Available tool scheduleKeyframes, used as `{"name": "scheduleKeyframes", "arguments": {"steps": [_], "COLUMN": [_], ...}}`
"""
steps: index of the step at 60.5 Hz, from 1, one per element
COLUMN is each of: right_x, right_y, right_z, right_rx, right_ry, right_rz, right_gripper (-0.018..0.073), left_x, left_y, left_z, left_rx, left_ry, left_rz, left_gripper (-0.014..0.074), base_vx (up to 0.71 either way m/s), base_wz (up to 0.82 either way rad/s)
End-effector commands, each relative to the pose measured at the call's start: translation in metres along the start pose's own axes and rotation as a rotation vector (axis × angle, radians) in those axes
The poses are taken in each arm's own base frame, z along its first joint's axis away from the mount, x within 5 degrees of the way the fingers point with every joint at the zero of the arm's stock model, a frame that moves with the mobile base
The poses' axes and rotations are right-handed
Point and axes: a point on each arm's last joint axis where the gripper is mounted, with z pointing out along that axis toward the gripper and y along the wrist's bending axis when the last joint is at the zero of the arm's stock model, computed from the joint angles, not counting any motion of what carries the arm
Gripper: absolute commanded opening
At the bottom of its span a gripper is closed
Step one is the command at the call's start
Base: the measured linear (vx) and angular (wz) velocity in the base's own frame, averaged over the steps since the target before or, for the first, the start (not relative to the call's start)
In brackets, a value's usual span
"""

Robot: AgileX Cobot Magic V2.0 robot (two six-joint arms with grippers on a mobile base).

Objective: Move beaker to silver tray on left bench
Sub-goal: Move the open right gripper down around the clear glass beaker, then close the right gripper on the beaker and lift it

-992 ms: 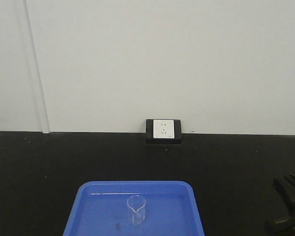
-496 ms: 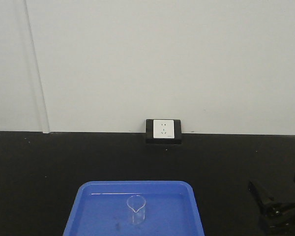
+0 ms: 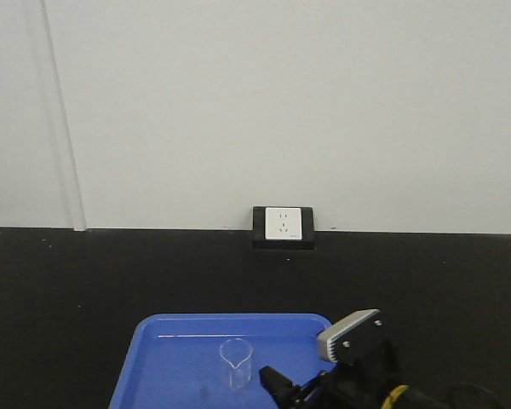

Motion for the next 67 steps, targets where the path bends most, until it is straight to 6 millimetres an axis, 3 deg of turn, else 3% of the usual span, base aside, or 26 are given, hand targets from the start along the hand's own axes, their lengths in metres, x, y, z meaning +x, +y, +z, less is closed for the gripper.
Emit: {"name": "scheduleKeyframes", "arguments": {"steps": [1, 14, 49, 59, 67], "right_x": [-0.017, 0.001, 0.017, 0.018, 0.020], "right_y": [0.003, -0.001, -0.008, -0.009, -0.002], "right_z": [0.023, 0.065, 0.138, 0.149, 0.151], "right_rx": [-0.039, -0.053, -0.134, -0.143, -0.159], "right_ry": [-0.115, -0.083, -0.084, -0.096, -0.092], "right_rz": [-0.008, 0.046, 0.135, 0.142, 0.141], "right_gripper": [0.0673, 0.0669, 0.0639, 0.0577, 0.0470], "left_x": [-0.002, -0.002, -0.002, -0.002, -0.002], "left_y": [-0.001, -0.001, -0.001, -0.001, -0.001], "left_z": [0.002, 0.002, 0.002, 0.002, 0.002], "left_rx": [0.004, 0.004, 0.004, 0.004, 0.004], "left_ry": [-0.071, -0.071, -0.071, -0.071, -0.071], "left_rz": [-0.002, -0.002, -0.002, -0.002, -0.002], "left_gripper": [0.0001, 0.0001, 0.0001, 0.0001, 0.0001], "base_vx": [0.00, 0.00, 0.00, 0.00, 0.00], "base_wz": [0.00, 0.00, 0.00, 0.00, 0.00]}}
